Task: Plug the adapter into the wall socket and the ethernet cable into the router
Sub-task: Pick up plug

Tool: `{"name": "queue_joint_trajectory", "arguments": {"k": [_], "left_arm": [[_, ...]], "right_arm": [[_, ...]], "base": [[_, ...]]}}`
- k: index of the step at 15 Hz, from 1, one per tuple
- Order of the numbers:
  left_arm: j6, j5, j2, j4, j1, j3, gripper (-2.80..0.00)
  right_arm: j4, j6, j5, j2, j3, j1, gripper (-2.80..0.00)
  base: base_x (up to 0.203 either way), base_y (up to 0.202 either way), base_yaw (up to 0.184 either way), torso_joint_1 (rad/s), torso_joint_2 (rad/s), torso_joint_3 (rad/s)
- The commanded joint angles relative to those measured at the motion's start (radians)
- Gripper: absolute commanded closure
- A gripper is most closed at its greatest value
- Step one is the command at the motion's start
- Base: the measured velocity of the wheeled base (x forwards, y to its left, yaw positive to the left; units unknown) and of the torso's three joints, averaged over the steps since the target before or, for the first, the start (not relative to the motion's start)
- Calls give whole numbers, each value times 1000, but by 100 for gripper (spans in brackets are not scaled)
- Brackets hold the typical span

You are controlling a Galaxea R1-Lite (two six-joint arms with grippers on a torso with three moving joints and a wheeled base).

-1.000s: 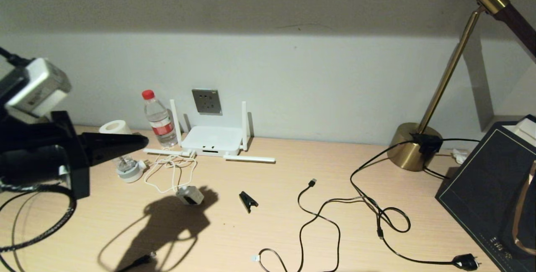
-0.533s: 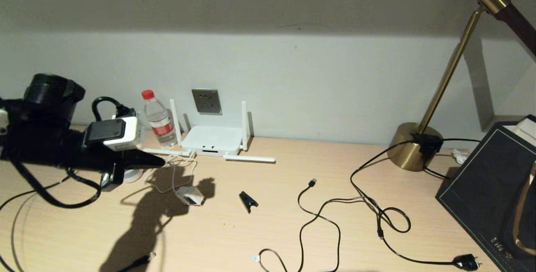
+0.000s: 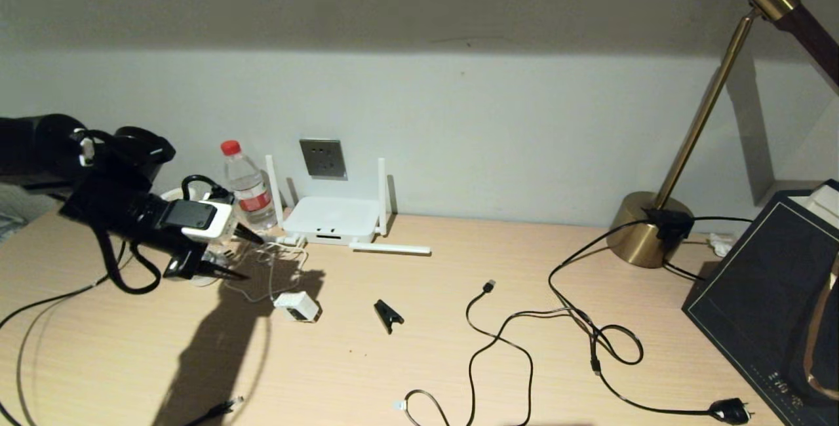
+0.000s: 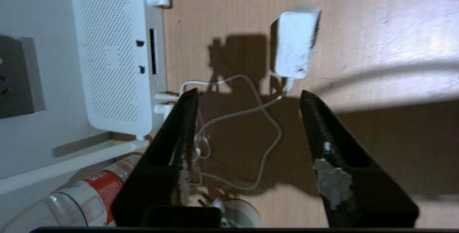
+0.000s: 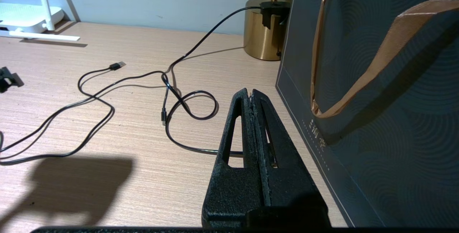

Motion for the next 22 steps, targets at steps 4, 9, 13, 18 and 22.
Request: {"name": "queue_joint_trajectory", "arguments": {"k": [4,9,13,18,22], "left_arm": [[-13,-2,74,38,-15,-42,-280],[-25,68,111,135,-136,-51,-280],[-89,118,139,142,-171,-72,-280],[-90,120,155,162,-158,-75,-280],[-89,119,184,160,-153,-65,-280]], "right_arm": [[-1,-1,1,2,35,0,0],[-1,-1,1,2,35,0,0],[-1,-1,1,2,35,0,0],[-1,-1,1,2,35,0,0],[-1,-1,1,2,35,0,0]], "base": [[0,0,0,0,0,0],[0,0,0,0,0,0],[0,0,0,0,0,0],[0,0,0,0,0,0],[0,0,0,0,0,0]]}}
